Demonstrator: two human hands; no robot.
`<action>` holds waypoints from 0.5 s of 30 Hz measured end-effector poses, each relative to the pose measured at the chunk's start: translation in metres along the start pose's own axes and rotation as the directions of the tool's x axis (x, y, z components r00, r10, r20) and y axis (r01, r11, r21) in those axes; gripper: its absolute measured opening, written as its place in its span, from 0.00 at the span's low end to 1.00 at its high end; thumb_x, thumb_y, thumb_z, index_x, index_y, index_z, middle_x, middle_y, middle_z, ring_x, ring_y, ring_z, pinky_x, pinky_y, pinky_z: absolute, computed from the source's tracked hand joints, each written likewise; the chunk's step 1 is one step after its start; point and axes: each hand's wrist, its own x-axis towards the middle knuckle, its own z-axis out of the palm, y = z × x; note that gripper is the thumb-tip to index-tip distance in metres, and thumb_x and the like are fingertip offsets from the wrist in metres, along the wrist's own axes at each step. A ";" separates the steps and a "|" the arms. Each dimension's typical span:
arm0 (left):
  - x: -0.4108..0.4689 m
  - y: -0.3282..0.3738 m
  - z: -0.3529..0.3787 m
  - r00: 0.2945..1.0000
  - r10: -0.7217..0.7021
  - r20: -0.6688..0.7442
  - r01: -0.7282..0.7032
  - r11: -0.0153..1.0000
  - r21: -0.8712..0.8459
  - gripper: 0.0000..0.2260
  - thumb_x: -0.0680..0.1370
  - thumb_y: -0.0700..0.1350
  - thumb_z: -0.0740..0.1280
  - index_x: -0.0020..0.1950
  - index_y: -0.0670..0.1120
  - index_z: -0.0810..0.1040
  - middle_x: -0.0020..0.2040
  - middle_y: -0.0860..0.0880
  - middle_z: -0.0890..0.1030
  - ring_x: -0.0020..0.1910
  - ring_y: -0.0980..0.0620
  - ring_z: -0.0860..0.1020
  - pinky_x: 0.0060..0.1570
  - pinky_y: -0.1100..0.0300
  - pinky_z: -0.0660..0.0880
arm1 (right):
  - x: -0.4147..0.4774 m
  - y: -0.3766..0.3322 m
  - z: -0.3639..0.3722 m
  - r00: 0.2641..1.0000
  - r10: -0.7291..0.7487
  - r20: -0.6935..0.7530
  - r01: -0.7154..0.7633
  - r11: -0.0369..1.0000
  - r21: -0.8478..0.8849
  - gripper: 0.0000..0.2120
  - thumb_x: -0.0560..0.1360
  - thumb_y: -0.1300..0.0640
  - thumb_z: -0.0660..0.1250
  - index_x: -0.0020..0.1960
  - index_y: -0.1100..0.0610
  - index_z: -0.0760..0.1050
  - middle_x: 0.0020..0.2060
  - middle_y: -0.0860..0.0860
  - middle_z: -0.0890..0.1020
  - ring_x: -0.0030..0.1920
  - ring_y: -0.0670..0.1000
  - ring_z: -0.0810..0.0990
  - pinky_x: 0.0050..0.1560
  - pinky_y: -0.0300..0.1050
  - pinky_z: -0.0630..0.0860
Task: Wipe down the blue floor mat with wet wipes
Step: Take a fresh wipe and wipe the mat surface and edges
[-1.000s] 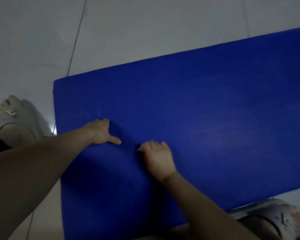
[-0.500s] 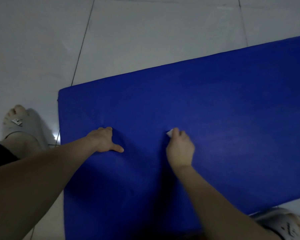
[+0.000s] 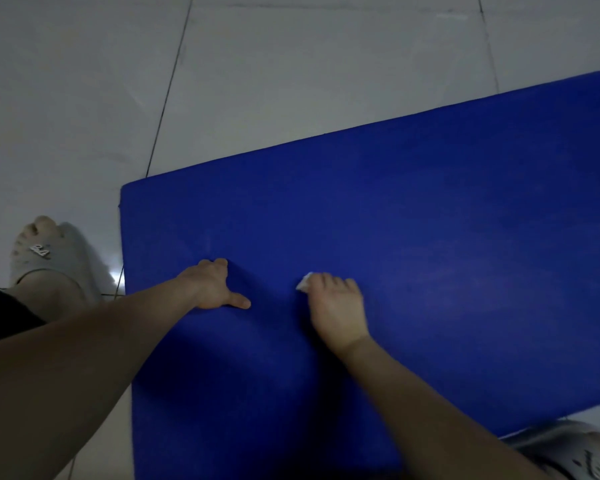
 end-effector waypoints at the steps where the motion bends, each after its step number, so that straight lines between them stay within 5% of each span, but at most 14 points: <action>1: 0.000 -0.001 0.000 1.000 -0.001 0.002 0.001 1.000 -0.002 0.49 0.67 0.72 0.73 0.78 0.47 0.60 0.73 0.45 0.66 0.66 0.44 0.73 0.63 0.49 0.75 | 0.001 0.018 -0.001 0.999 0.048 0.009 -0.048 0.998 -0.027 0.05 0.71 0.62 0.67 0.46 0.55 0.76 0.35 0.51 0.78 0.33 0.56 0.78 0.38 0.49 0.69; 8: -0.001 0.002 0.000 1.000 -0.002 0.001 0.002 1.000 -0.011 0.48 0.68 0.71 0.73 0.77 0.47 0.61 0.72 0.46 0.67 0.65 0.44 0.73 0.63 0.50 0.76 | 0.008 0.115 -0.021 0.888 0.455 -0.067 -0.460 0.874 -0.153 0.04 0.75 0.67 0.63 0.46 0.59 0.70 0.34 0.56 0.77 0.32 0.58 0.76 0.39 0.52 0.69; 15: -0.002 0.004 0.000 1.000 -0.004 -0.007 0.004 1.000 -0.002 0.49 0.69 0.70 0.73 0.80 0.46 0.58 0.74 0.44 0.65 0.67 0.44 0.72 0.63 0.50 0.76 | 0.009 0.000 -0.012 0.970 0.244 0.027 -0.242 0.969 -0.049 0.12 0.73 0.63 0.50 0.46 0.58 0.73 0.35 0.55 0.76 0.33 0.57 0.76 0.38 0.52 0.73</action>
